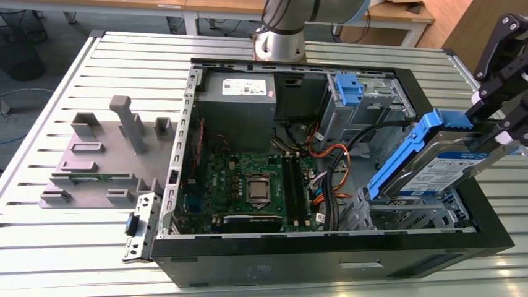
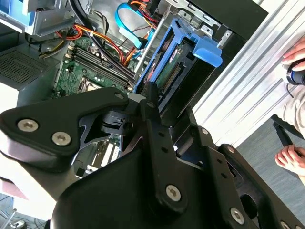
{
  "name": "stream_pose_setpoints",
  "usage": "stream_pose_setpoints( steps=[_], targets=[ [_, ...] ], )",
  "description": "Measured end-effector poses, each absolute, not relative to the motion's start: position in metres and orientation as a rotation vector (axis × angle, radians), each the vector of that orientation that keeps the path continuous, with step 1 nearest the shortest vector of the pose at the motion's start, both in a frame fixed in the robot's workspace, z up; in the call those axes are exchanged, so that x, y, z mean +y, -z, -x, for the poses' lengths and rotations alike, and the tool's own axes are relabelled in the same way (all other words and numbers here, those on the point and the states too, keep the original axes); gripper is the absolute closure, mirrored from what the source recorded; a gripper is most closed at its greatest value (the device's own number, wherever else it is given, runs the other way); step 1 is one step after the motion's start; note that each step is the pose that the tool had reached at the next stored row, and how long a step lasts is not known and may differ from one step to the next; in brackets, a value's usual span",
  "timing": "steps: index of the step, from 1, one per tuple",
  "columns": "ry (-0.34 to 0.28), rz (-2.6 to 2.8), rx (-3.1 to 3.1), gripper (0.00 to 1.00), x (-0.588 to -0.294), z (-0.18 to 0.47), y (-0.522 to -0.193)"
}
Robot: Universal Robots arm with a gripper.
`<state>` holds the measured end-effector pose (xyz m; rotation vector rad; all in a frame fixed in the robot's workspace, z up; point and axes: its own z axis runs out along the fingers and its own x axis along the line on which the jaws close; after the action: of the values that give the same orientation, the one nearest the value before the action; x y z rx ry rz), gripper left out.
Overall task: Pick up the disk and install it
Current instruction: 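Insert the disk into the insertion slot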
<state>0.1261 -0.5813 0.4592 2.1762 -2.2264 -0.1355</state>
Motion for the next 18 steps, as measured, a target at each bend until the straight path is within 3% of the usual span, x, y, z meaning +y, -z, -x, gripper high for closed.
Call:
stream_pose_setpoints(
  steps=[18],
  targets=[
    [0.147, -2.171, -2.241, 0.65, -0.5812, -0.1262, -0.4550]
  ],
)
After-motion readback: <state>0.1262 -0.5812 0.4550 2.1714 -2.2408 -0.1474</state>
